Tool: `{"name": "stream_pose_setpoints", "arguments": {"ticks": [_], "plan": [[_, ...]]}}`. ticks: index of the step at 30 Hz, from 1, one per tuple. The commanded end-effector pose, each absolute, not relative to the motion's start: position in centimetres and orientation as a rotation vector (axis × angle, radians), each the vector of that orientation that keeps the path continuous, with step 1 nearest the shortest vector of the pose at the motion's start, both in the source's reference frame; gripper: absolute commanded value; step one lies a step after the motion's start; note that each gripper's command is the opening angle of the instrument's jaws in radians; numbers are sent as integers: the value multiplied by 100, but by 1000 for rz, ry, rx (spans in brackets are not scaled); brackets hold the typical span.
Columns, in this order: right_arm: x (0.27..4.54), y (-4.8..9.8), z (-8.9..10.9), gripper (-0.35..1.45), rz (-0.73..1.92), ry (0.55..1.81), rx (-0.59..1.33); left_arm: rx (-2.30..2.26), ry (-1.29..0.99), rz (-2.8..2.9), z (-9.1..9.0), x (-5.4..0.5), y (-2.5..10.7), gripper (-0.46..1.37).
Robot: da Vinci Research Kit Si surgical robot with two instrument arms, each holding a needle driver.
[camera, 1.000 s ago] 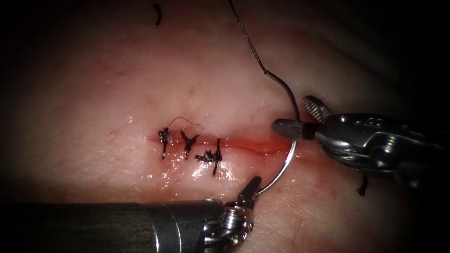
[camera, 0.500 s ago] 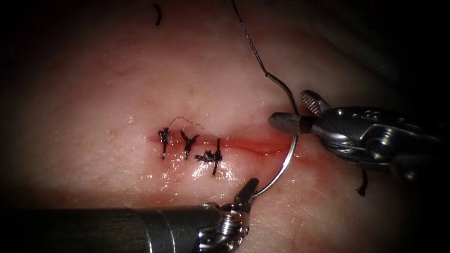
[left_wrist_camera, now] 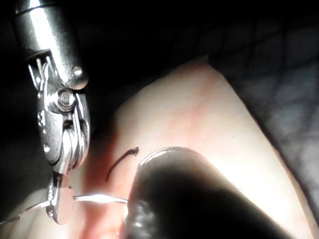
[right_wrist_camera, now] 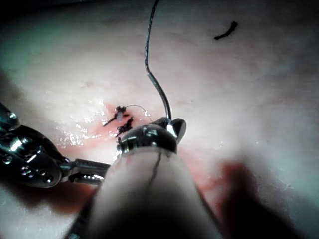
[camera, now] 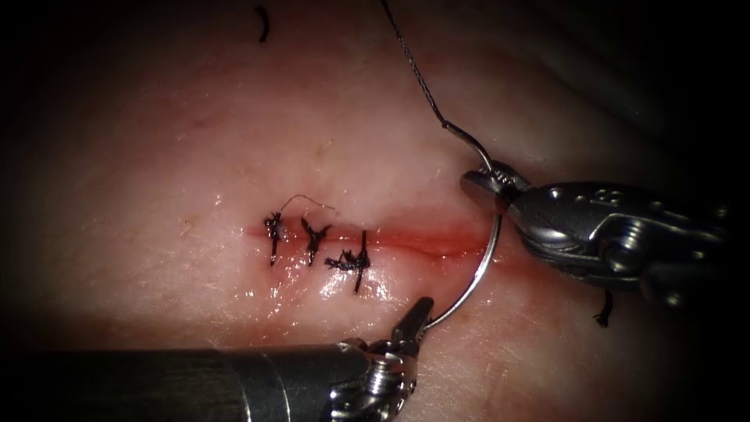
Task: Wound Closure
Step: Use the left gripper to pass the needle to the right gripper, then throw the needle through the skin on top of the wound with the right gripper
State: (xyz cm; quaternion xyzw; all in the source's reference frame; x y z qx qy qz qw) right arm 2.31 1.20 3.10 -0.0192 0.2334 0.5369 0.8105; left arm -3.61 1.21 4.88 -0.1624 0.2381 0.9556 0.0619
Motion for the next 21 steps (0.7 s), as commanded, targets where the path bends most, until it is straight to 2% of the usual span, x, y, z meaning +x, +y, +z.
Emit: {"name": "stream_pose_setpoints", "arguments": {"ticks": [1, 3, 4, 7, 8, 9, 11, 16, 21], "plan": [[231, 120, 307, -35, 1150, 495, -45, -504, 719, 2898, 488, -359, 122, -35], [230, 120, 305, -35, 1149, 496, -43, -506, 719, 2896, 489, -357, 124, 1], [229, 119, 303, -35, 1148, 497, -42, -508, 718, 2893, 488, -356, 127, 36], [226, 120, 302, -35, 1146, 499, -38, -520, 744, 2855, 487, -353, 134, 96], [225, 121, 302, -35, 1144, 504, -34, -527, 764, 2826, 485, -351, 137, 113], [225, 122, 303, -35, 1143, 502, -31, -533, 785, 2798, 485, -350, 139, 120], [224, 124, 304, -35, 1140, 513, -19, -546, 831, 2737, 483, -349, 142, 109], [223, 130, 304, -35, 1138, 551, 11, -589, 843, 2714, 480, -344, 141, 104], [218, 133, 303, -35, 1122, 608, 30, -813, 710, 2666, 476, -332, 143, 93]]}}
